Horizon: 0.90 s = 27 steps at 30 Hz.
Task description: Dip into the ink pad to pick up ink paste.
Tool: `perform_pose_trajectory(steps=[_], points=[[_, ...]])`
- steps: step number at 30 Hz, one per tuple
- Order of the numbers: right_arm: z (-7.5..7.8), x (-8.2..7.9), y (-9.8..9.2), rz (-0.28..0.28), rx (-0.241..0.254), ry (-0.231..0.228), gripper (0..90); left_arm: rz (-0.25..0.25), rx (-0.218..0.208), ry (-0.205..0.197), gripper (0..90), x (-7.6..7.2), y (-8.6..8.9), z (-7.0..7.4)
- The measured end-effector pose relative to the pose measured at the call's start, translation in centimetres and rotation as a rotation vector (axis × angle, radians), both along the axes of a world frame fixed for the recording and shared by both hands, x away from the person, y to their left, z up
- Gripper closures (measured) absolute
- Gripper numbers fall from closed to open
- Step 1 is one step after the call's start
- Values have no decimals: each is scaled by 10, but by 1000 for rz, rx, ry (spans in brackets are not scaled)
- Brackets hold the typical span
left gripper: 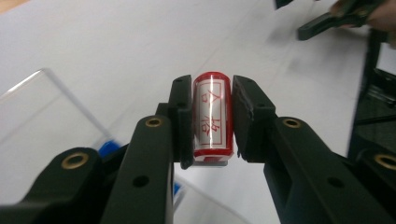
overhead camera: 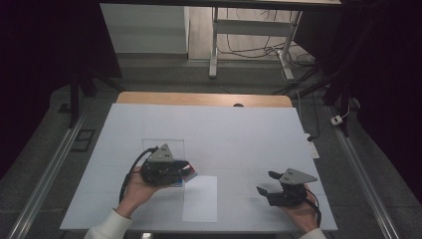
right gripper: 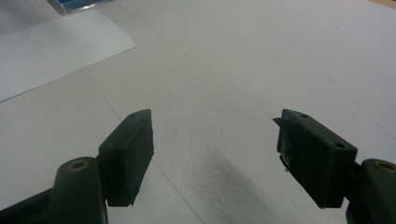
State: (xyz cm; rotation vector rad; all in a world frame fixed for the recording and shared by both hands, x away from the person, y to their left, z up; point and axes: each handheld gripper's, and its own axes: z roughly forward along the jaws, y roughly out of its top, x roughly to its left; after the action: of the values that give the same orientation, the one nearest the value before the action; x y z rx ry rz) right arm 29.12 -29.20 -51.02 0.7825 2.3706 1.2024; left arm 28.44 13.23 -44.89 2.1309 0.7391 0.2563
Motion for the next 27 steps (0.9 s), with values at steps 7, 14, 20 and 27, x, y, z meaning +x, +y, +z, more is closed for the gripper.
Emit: perform_pose_trajectory(steps=[7, 14, 20, 27], points=[[1, 0, -1, -2, -1, -2, 273, 49, 71, 56, 703, 10, 14, -9], [0, 0, 0, -3, -3, 1, 273, 67, 142, 100, 704, 16, 18, -14], [0, 0, -1, -6, -3, 2, 273, 109, 183, 97, 705, 20, 21, -19], [0, 0, 0, -5, -5, 3, 273, 145, 220, 95, 704, 27, 23, -27]])
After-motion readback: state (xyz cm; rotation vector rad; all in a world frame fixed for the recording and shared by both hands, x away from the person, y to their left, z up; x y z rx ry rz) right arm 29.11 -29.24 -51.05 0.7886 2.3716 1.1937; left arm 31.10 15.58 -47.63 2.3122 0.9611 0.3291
